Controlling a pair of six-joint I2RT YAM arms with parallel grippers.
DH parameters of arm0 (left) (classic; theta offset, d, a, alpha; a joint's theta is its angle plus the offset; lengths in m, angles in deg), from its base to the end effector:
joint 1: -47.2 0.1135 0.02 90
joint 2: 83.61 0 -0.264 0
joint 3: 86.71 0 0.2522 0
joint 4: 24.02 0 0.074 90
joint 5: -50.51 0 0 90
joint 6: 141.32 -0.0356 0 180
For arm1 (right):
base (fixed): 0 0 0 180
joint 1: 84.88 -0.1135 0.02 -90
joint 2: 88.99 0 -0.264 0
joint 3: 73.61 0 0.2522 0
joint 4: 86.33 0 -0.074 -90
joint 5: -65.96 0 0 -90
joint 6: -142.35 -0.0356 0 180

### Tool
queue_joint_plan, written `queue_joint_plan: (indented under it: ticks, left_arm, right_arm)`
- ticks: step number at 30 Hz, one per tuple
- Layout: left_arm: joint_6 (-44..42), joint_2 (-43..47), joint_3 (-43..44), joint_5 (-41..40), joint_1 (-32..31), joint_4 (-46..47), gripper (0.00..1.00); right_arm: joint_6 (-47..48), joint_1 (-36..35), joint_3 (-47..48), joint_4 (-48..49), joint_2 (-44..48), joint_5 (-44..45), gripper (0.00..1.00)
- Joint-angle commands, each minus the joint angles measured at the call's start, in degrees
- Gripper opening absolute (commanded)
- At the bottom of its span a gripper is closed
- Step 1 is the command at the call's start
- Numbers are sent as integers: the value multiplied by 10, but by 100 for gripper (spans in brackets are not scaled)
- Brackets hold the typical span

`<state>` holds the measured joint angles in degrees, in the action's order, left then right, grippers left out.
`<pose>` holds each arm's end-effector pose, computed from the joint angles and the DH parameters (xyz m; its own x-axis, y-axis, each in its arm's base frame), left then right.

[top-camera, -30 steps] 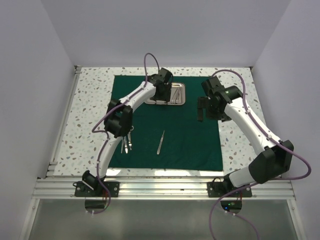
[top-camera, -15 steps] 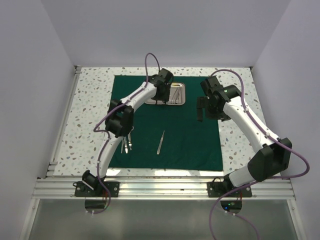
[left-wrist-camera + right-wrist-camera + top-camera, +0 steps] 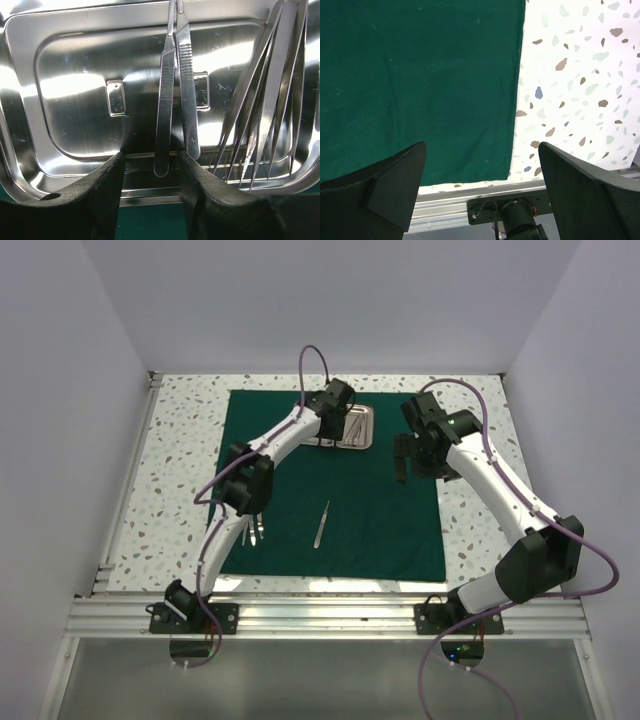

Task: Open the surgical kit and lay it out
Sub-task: Pick up the medical item from the container.

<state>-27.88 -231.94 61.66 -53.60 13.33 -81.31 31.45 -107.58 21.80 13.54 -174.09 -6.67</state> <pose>0.4662 -0.3024 0.1610 -0.8121 0.0805 -0.5779 0.1176 0.9927 -0.0271 0.2650 0.0993 0.3203 -0.9064 -0.0101 -0.4222 0.0536 0.9889 -0.1387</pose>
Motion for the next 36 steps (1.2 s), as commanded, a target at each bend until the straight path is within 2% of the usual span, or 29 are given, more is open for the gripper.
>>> queue_joint_plan:
  ticks: [1, 5, 10, 12, 15, 16, 17, 22, 28, 36]
  left_arm:
    - [-8, -60, -7, 20, -13, -2, 49]
    - [-5, -69, -7, 19, -13, -4, 42]
    - [-5, -74, -6, 14, -13, -6, 25]
    - [-7, -77, -6, 8, -13, -9, 24]
    - [-8, -80, -7, 3, -12, -14, 12]
    - [-7, -82, -8, 3, -11, -15, 4]
    - [-7, -83, -9, 3, -10, -16, 0]
    - [-9, -70, -18, 8, -7, -11, 0]
    - [-13, 33, -22, -3, -4, -4, 0]
    - [-13, 120, -30, -7, 3, -19, 0]
  right_arm:
    - [14, 5, -2, 9, 11, 15, 99]
    - [15, 6, -10, 12, 15, 15, 99]
    - [17, 6, -7, 15, 12, 15, 99]
    - [17, 6, -5, 15, 10, 15, 99]
    - [17, 6, -3, 15, 7, 14, 99]
    - [17, 6, -3, 15, 6, 15, 99]
    - [17, 6, -3, 17, 6, 15, 99]
    - [17, 6, 0, 16, 3, 14, 99]
    - [15, 6, 4, 17, 4, 7, 99]
    - [11, 6, 9, 20, 11, -13, 99]
